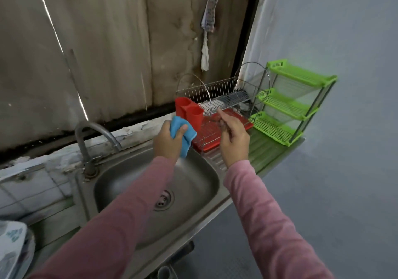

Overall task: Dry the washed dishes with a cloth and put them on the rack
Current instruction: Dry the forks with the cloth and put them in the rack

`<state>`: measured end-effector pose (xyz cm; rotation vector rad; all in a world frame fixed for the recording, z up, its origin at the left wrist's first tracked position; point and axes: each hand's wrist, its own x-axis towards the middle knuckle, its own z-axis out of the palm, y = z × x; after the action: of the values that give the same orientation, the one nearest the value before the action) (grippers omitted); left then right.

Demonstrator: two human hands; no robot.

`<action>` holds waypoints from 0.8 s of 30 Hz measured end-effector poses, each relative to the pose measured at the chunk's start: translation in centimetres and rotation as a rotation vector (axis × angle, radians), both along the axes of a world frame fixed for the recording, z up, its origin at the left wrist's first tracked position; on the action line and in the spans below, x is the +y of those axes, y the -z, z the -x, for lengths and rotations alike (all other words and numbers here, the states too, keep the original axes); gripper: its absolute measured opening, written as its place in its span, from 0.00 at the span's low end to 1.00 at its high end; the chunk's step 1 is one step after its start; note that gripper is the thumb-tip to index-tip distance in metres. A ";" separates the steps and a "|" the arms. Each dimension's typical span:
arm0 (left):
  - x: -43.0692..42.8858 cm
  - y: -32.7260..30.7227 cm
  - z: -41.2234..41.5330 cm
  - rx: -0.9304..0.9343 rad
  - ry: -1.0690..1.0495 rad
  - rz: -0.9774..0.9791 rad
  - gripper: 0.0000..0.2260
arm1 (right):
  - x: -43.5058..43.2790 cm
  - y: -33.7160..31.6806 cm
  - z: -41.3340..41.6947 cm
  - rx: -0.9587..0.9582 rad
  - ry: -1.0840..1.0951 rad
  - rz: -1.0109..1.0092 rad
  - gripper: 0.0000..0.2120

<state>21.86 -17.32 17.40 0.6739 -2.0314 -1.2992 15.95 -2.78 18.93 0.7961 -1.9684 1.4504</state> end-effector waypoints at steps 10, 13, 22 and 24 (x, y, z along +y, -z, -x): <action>-3.1 0.2 7.2 -0.084 -0.082 -0.086 0.15 | -4.9 0.4 9.3 -0.164 -0.162 -0.052 0.16; -3.2 1.0 7.8 -0.094 -0.107 -0.105 0.13 | -5.8 0.1 10.6 -0.302 -0.205 -0.144 0.13; -3.3 3.2 7.7 -0.181 -0.216 -0.152 0.13 | -7.2 2.1 12.3 -0.579 -0.327 -0.251 0.15; -3.3 3.8 7.2 -0.203 -0.244 -0.149 0.16 | -6.9 3.0 11.5 -0.605 -0.343 -0.144 0.20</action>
<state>14.65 -20.58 13.61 1.1258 -1.9459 -1.2888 4.44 -9.66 15.89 0.8579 -2.4938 1.9382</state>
